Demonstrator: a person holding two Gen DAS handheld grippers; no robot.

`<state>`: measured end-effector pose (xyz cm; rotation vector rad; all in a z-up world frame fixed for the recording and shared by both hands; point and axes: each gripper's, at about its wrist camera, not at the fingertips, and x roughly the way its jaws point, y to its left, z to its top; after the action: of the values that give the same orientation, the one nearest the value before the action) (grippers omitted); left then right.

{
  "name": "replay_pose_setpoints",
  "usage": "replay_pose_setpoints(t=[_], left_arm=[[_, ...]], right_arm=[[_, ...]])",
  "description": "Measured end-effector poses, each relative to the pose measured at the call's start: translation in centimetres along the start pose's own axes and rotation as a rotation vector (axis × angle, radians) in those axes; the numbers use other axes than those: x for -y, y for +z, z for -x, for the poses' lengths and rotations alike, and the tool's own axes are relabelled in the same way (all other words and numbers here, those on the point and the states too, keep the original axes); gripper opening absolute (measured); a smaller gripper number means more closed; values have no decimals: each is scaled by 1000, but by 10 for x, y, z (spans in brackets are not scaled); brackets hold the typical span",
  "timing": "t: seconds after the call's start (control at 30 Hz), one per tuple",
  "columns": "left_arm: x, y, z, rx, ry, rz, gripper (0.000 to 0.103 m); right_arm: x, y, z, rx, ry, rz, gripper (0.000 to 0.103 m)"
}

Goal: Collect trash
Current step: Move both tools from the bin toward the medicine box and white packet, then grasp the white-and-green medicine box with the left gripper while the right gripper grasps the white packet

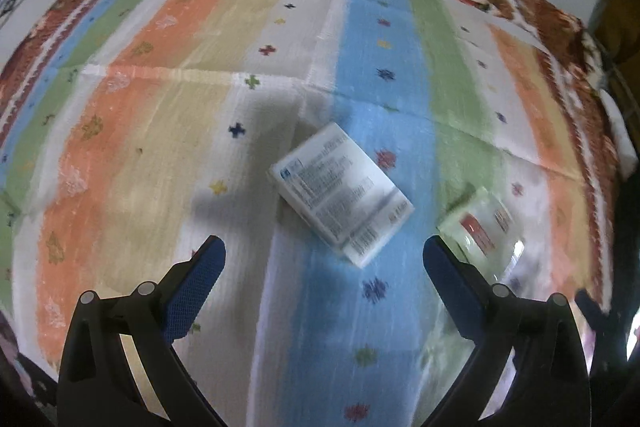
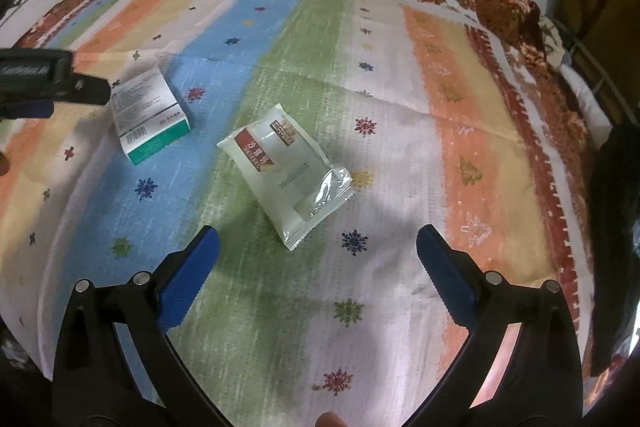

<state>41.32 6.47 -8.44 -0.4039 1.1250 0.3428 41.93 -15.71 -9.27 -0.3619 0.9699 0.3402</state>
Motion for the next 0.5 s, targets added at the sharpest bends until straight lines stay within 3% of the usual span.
replay_pose_setpoints(t=[0.23,0.5], left_arm=[[9,12,-28,-30,13,61,97],[14,18,-65,-17,135,83,97]], right_arm=[[-8,10,-22,-13,-3,80,94],[-10,19,-58,-31,53,84,94]])
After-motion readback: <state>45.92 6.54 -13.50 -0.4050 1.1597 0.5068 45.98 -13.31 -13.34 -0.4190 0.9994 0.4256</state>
